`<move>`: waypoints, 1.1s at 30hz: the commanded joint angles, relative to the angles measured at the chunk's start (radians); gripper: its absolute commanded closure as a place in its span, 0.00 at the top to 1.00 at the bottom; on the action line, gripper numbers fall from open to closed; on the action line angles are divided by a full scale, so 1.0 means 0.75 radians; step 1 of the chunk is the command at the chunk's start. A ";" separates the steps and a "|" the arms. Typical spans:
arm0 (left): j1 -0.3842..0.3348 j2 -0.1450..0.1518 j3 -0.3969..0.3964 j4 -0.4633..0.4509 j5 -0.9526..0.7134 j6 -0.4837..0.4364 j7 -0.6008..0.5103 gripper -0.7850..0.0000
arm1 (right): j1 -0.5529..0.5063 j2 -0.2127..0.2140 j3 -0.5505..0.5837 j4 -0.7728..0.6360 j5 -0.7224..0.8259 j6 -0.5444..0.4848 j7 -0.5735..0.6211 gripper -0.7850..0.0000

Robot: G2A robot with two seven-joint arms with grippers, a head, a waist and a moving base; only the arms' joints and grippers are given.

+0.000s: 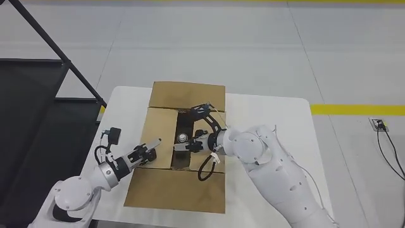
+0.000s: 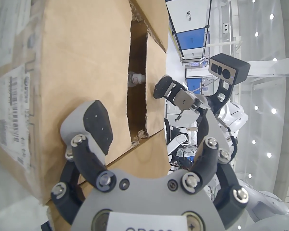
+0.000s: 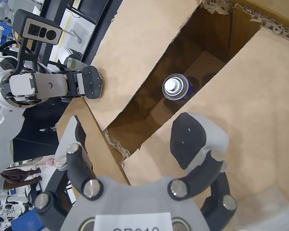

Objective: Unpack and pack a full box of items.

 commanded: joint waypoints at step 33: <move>0.448 0.076 -0.391 -0.053 -0.152 -0.379 -0.646 1.00 | -0.121 0.055 0.246 -0.164 0.023 -0.070 -0.402 1.00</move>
